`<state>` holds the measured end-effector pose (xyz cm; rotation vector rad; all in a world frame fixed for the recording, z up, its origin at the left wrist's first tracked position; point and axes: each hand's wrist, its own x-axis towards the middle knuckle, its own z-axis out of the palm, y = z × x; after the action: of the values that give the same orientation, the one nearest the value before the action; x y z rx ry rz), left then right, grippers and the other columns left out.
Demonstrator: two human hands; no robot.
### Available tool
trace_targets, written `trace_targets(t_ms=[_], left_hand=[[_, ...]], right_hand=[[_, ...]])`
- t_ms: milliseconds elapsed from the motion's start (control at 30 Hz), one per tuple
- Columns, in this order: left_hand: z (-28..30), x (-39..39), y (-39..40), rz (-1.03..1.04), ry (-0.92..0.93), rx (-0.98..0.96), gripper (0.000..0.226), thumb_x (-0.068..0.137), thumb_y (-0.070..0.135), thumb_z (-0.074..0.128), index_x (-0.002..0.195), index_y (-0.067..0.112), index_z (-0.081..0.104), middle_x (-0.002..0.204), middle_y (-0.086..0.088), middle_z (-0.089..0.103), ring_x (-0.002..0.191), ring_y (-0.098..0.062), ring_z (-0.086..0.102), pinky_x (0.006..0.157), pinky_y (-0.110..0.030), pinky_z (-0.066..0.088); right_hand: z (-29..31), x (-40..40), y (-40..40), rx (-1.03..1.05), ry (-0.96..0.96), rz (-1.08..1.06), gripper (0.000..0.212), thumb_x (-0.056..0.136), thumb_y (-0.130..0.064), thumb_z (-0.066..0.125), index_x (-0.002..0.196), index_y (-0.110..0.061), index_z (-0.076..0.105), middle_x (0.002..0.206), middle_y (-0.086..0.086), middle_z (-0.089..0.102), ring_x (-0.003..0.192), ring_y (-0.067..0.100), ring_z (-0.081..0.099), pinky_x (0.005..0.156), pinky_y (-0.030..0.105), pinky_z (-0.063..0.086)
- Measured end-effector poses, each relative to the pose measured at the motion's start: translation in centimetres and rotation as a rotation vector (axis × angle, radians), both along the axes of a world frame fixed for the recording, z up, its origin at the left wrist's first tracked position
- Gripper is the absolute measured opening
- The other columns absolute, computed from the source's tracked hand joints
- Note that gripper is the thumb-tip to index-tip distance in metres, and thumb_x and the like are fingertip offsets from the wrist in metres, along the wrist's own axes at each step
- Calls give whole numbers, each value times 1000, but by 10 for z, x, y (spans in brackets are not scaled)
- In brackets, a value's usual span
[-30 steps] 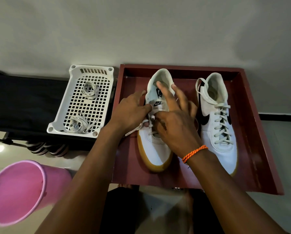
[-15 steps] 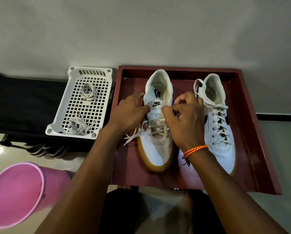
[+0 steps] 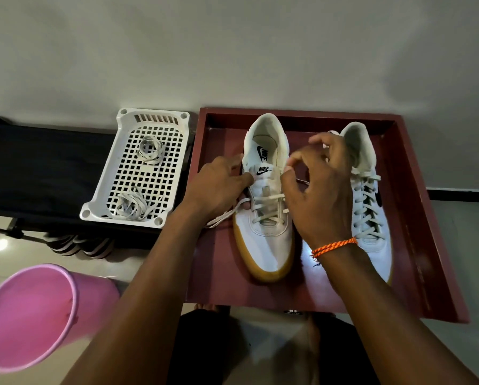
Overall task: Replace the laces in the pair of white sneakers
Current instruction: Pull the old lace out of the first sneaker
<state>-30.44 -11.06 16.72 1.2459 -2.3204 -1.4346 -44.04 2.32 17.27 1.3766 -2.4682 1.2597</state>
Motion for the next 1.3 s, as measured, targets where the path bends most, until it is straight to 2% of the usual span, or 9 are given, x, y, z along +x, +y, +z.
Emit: trace_targets(t_ms=[200,333,500,600,733,833,967,1133,1300], left_hand=[[0,0,0,-25,32,10,20,97,37,60,108,40,76,84,7,79,77,-17,77,85,-53,62],[-1,1,-1,-28,38,3,18,100,34,61,107,40,76,81,7,78,74,-16,76,84,-53,62],[-1,1,-1,-8,67,75,16,101,29,63,101,33,78,83,-1,80,74,-24,79,85,-56,63],[-2,1,-3,-6,51,73,19,97,36,63,108,34,78,89,3,81,79,-22,79,86,-56,63],[-2,1,-2,-7,51,89,21,96,39,62,109,33,78,90,2,81,79,-22,79,87,-55,63],[-2,0,-2,-9,39,81,26,91,48,61,108,37,77,89,4,81,82,-21,79,90,-54,62],[-4,1,-4,-12,59,118,24,93,42,62,110,35,78,90,-1,81,79,-26,80,89,-57,62],[-5,2,-4,-11,65,113,19,101,33,62,111,31,77,90,-2,81,78,-27,80,86,-57,63],[-5,2,-3,-8,72,112,17,102,29,62,109,29,77,88,-4,81,77,-28,80,84,-56,64]], right_hand=[[-9,26,0,315,208,283,15,92,-30,58,92,-28,73,172,-4,25,157,26,21,111,58,31],[-13,24,0,336,217,261,11,90,-30,65,81,-30,70,168,-11,30,151,24,27,108,59,29],[-4,12,-4,216,84,147,17,76,-33,72,63,-29,63,146,-19,49,128,18,40,94,39,24],[2,4,-3,127,5,98,15,75,-36,67,63,-29,62,138,-17,52,117,12,42,95,44,34],[-2,9,0,184,108,210,14,85,-25,67,87,-32,78,161,-10,41,142,20,36,107,50,31],[-9,22,-2,322,175,269,14,90,-29,64,93,-33,77,172,-11,22,155,22,21,108,56,29],[-17,20,-3,333,134,239,14,86,-30,63,75,-29,73,166,-16,30,148,20,26,104,53,27],[-4,6,-4,186,47,55,18,79,-35,65,63,-27,63,140,-19,50,124,19,42,93,39,24],[-3,9,-1,187,81,164,14,87,-31,65,80,-33,77,160,-16,39,144,18,30,105,41,22]])
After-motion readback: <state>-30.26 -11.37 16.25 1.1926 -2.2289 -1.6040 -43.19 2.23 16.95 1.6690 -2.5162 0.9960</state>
